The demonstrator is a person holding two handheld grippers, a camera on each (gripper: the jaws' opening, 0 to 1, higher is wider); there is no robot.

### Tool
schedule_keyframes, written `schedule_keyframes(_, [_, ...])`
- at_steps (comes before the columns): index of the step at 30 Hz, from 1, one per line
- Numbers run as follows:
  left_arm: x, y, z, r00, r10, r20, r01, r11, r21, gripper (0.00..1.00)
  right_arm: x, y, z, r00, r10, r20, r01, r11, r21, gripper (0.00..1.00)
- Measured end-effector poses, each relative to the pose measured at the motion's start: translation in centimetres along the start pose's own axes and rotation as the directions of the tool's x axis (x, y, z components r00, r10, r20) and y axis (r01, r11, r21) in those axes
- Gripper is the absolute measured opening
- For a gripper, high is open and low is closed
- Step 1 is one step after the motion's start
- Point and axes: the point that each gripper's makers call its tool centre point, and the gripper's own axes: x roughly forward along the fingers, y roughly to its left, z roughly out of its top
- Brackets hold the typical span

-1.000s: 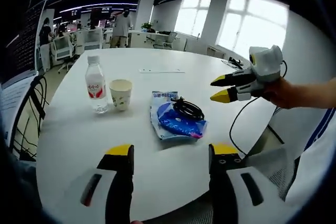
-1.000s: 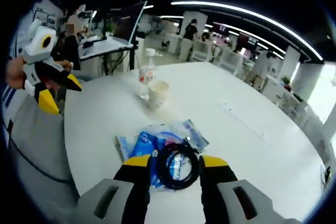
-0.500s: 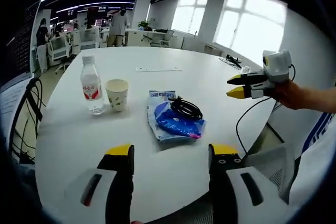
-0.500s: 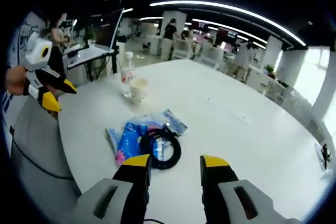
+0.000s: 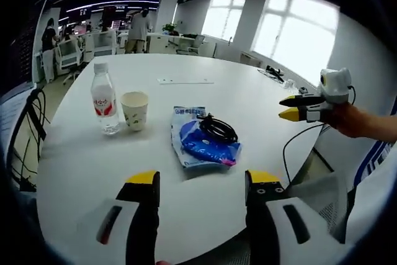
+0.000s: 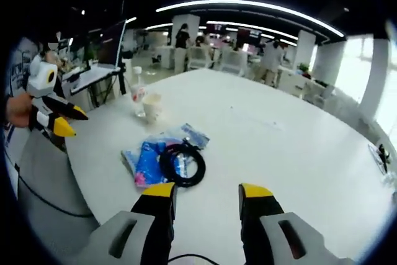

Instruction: Arrange the tabletop items into an orderly group along one side of the table until the central work area is clear of visible clutter.

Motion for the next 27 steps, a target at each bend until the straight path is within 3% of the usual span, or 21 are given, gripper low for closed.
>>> schedule_keyframes(10, [0.5, -0.5, -0.3, 1.0, -0.014, -0.009, 0.014, 1.0, -0.021, 0.52, -1.3, 0.4, -2.0, 1.0, -0.009, -0.021, 0.01, 0.998, 0.068, 0.4])
schedule_keyframes(27, [1.9, -2.1, 0.0, 0.999, -0.043, -0.019, 0.042, 0.998, -0.041, 0.5, -0.8, 1.2, -3.6, 0.999, 0.018, -0.04, -0.012, 0.989, 0.147, 0.4])
